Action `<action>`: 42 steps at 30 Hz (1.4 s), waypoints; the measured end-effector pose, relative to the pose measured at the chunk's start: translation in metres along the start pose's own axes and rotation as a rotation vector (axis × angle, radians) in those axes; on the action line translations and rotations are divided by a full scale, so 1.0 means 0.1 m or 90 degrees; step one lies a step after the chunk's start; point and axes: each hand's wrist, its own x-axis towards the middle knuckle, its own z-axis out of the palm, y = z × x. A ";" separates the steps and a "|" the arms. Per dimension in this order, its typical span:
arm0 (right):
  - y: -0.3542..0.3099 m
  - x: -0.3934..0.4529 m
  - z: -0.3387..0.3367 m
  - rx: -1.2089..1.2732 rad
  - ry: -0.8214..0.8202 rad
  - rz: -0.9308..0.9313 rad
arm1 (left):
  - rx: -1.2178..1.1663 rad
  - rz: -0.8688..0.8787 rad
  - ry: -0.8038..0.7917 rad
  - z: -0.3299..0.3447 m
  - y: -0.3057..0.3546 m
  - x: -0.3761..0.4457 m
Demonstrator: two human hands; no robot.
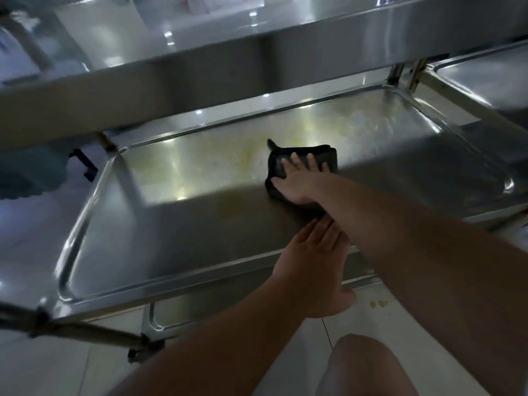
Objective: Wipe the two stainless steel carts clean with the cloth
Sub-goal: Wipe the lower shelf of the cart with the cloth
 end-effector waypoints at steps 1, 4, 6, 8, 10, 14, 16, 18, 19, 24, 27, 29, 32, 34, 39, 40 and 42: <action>0.06 -0.03 -0.03 -0.004 -0.001 -0.011 | -0.015 0.007 0.000 -0.02 -0.02 -0.01; 0.44 -0.14 -0.11 -0.003 0.032 -0.004 | -0.040 0.025 0.050 -0.04 -0.21 -0.19; 0.76 -0.22 -0.13 0.006 0.079 0.040 | -0.037 -0.016 0.124 -0.03 -0.52 -0.50; 0.99 -0.30 -0.13 0.019 0.117 0.091 | -0.070 -0.125 0.166 -0.04 -0.95 -0.92; 1.02 -0.33 -0.09 0.030 0.142 0.128 | -0.089 -0.282 0.187 -0.06 -1.45 -1.40; 0.46 -0.26 0.11 0.053 0.186 0.183 | -0.117 -0.570 0.124 -0.06 -2.28 -2.23; -0.06 -0.22 0.29 0.044 0.193 0.138 | -0.126 -0.619 0.094 0.00 -2.40 -2.36; -0.64 -0.19 0.49 0.032 0.188 0.045 | -0.122 -0.623 0.103 0.08 -2.42 -2.38; -0.89 -0.18 0.58 0.021 0.181 -0.005 | -0.118 -0.616 0.114 0.11 -2.42 -2.38; -1.22 -0.09 0.69 -0.029 0.144 -0.123 | -0.114 -0.595 0.154 0.16 -2.45 -2.43; -0.72 -0.08 0.53 -0.009 0.205 -0.009 | -0.110 -0.597 0.162 0.16 -2.43 -2.41; -0.34 -0.11 0.40 0.007 0.220 0.105 | -0.105 -0.601 0.166 0.16 -2.41 -2.40; -0.22 -0.14 0.34 0.034 0.202 0.200 | -0.114 -0.615 0.172 0.16 -2.39 -2.39; -0.48 -0.10 0.41 0.046 0.203 0.212 | -0.114 -0.612 0.170 0.15 -2.37 -2.38; -1.71 -0.05 0.79 0.016 0.195 0.035 | -0.136 -0.601 0.184 0.15 -2.35 -2.39; -2.00 -0.06 0.89 0.011 0.188 -0.015 | -0.142 -0.600 0.187 0.16 -2.36 -2.39; -2.49 -0.07 1.05 -0.011 0.159 -0.133 | -0.148 -0.599 0.192 0.17 -2.38 -2.39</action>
